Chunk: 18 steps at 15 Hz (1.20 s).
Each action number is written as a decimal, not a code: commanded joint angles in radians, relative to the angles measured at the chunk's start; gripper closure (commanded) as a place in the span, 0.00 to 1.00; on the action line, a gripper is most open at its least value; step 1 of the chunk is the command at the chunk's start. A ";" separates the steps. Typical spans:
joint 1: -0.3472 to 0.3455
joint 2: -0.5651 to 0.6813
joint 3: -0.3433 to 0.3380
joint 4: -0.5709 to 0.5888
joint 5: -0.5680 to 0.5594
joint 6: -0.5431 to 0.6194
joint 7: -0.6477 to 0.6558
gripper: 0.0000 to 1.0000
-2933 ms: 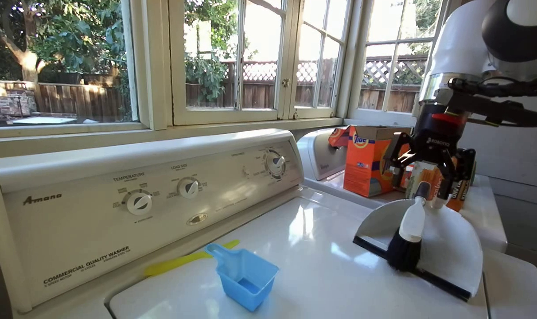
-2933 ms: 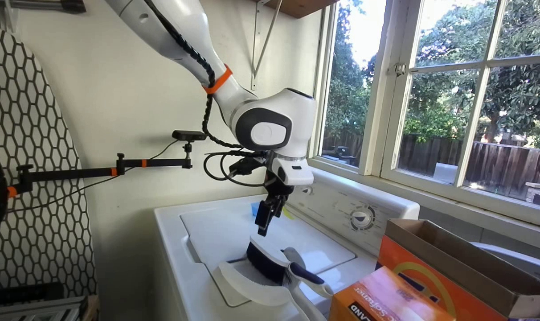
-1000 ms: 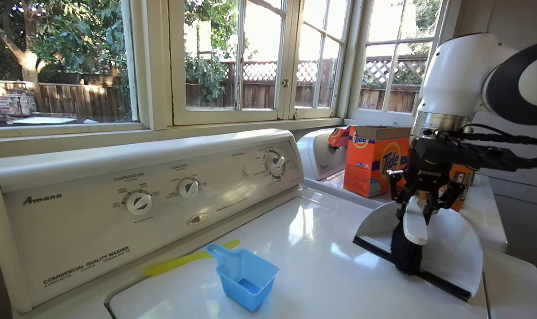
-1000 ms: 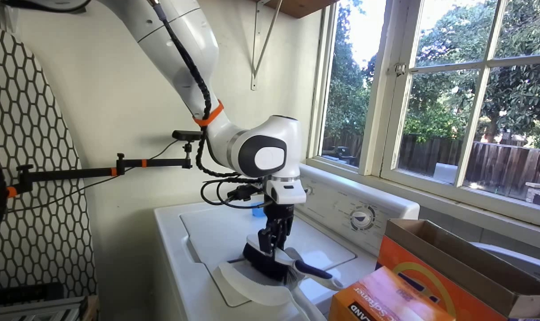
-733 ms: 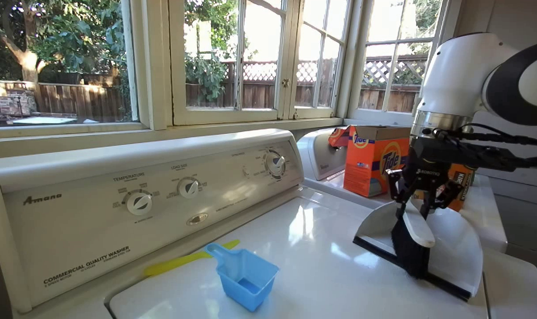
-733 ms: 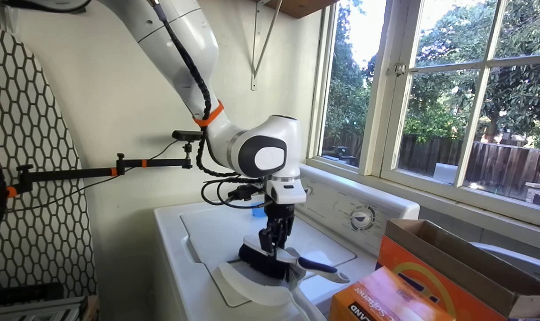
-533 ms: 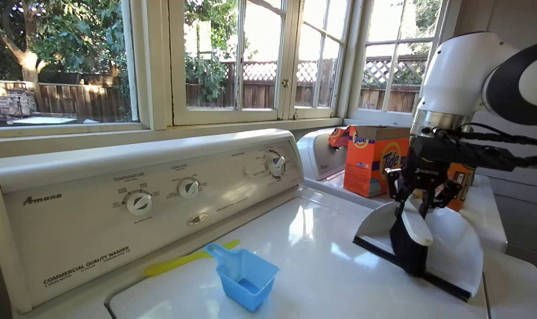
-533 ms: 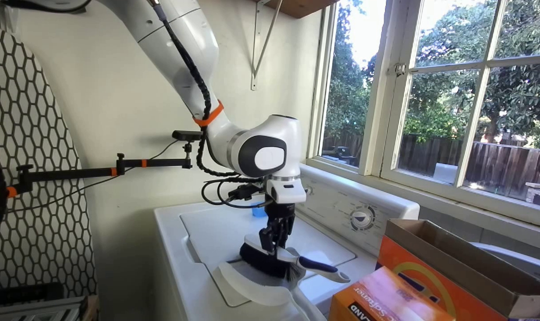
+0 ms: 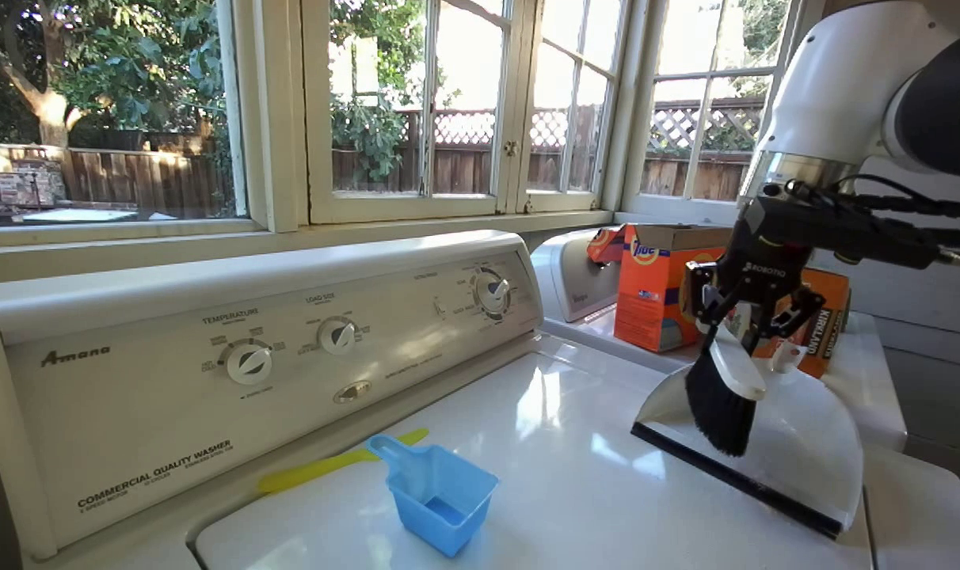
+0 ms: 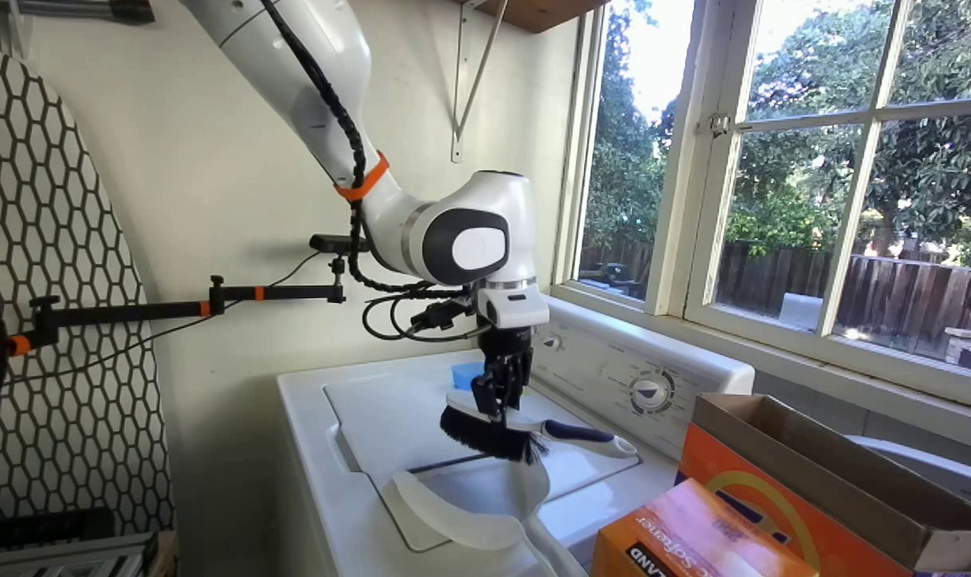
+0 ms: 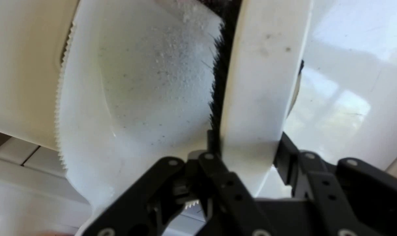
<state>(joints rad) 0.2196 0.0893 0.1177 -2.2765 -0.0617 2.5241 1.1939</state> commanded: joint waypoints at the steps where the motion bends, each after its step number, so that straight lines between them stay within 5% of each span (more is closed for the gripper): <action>1: 0.003 -0.049 0.026 -0.016 -0.012 0.023 -0.031 0.82; 9: 0.019 -0.008 0.100 0.011 0.078 0.090 -0.331 0.82; 14: 0.026 0.044 0.148 0.072 0.266 0.021 -0.679 0.82; 18: 0.040 0.087 0.140 0.129 0.218 -0.047 -0.803 0.82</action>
<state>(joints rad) 0.2492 0.1393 0.2645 -2.2051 0.1701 2.5406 0.4763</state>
